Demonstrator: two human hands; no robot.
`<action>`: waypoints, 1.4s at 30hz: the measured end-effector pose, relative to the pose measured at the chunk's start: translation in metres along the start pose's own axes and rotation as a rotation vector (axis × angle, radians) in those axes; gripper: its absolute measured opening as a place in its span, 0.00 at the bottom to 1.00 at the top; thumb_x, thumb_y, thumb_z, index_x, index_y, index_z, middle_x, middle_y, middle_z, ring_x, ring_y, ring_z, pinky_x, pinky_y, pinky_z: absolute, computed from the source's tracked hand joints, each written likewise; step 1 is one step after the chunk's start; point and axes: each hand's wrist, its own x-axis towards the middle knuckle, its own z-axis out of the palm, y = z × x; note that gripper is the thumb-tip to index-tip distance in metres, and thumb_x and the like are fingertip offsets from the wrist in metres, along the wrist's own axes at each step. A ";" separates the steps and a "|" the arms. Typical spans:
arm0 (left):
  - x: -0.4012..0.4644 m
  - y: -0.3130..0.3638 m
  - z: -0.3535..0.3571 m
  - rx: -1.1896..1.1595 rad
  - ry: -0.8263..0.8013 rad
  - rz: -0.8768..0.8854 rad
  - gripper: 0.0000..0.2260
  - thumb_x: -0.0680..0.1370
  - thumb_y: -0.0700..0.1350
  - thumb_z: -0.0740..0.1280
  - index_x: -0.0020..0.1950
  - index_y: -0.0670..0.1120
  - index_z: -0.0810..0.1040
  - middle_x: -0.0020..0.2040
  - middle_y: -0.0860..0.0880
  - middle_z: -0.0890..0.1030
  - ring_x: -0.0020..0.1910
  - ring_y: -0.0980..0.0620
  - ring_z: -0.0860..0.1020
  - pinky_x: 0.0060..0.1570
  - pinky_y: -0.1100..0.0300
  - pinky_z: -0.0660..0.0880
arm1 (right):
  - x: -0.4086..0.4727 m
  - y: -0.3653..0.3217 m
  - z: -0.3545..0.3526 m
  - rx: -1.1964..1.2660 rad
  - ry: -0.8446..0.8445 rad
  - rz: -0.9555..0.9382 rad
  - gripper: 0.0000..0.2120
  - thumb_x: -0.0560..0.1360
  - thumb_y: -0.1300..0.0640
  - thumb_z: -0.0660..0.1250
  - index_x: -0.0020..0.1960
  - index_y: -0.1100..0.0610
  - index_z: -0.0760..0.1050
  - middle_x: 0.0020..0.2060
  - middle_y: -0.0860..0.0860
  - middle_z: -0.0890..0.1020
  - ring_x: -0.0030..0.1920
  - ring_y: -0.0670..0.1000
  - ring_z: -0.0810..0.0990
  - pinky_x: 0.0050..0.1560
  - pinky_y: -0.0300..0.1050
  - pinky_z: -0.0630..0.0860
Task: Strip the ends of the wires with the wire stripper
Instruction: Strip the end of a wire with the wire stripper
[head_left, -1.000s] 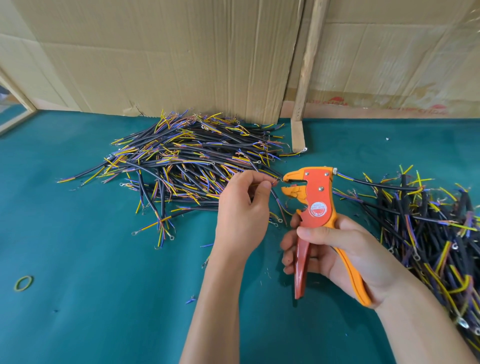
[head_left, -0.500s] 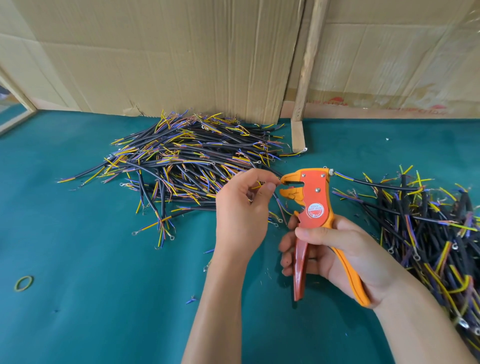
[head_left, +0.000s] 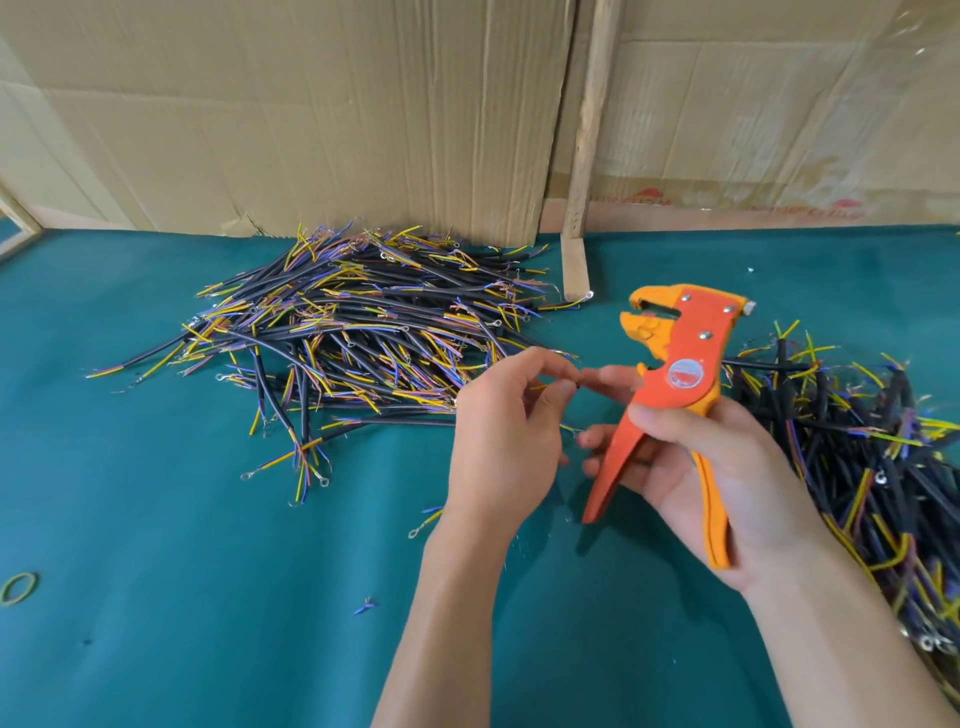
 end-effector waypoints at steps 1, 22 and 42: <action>0.000 0.001 0.001 -0.006 0.009 -0.004 0.07 0.80 0.36 0.68 0.46 0.48 0.81 0.31 0.63 0.75 0.24 0.58 0.75 0.23 0.71 0.68 | 0.000 0.001 0.001 -0.015 -0.009 0.008 0.22 0.68 0.62 0.70 0.62 0.66 0.79 0.55 0.66 0.83 0.42 0.63 0.84 0.40 0.54 0.82; 0.000 0.001 0.000 -0.077 0.009 0.019 0.12 0.82 0.36 0.64 0.52 0.51 0.83 0.41 0.57 0.81 0.35 0.53 0.76 0.40 0.57 0.74 | 0.000 0.004 0.002 0.151 -0.075 0.093 0.22 0.68 0.59 0.73 0.61 0.65 0.82 0.57 0.63 0.83 0.41 0.59 0.83 0.40 0.54 0.81; 0.001 0.000 0.002 -0.329 0.001 -0.106 0.07 0.78 0.46 0.66 0.49 0.52 0.84 0.33 0.50 0.74 0.30 0.53 0.68 0.34 0.57 0.67 | 0.001 0.012 0.003 0.335 -0.114 0.133 0.21 0.72 0.58 0.71 0.62 0.65 0.81 0.54 0.59 0.84 0.42 0.54 0.83 0.41 0.49 0.81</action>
